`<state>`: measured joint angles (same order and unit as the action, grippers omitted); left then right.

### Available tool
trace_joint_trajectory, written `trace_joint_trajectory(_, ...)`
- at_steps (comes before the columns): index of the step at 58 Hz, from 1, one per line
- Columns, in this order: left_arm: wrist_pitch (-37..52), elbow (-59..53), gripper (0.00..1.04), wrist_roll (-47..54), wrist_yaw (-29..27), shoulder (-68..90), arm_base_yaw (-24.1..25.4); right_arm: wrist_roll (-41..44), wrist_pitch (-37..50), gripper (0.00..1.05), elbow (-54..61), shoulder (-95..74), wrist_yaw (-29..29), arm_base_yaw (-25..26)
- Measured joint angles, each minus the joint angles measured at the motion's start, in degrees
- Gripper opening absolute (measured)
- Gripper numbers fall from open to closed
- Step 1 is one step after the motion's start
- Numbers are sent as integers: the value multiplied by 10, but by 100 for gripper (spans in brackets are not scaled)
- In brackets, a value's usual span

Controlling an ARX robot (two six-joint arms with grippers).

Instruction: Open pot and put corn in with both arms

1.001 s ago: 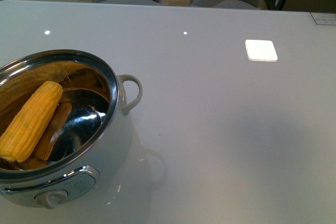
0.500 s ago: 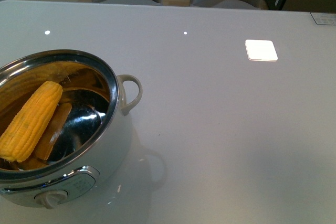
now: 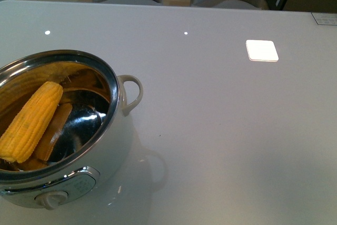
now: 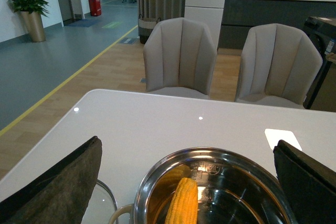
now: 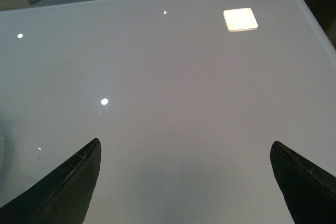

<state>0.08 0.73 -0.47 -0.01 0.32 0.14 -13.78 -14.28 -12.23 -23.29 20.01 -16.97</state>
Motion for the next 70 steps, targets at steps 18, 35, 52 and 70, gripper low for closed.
trace_joint_trajectory(18, 0, 0, 98, 0, 0, 0, 0, 53, 145, 84, 63, 47, -51, 17)
trace_joint_trajectory(35, 0, 0, 98, 0, 0, 0, 0, 127, 196, 31, 105, 165, -133, 91)
trace_joint_trajectory(52, 0, 0, 98, 0, 0, 0, 0, 135, 144, 2, 106, 229, -198, 167)
trace_joint_trajectory(70, 0, 0, 98, 0, 0, 0, 0, 136, 144, 16, 106, 229, -198, 167)
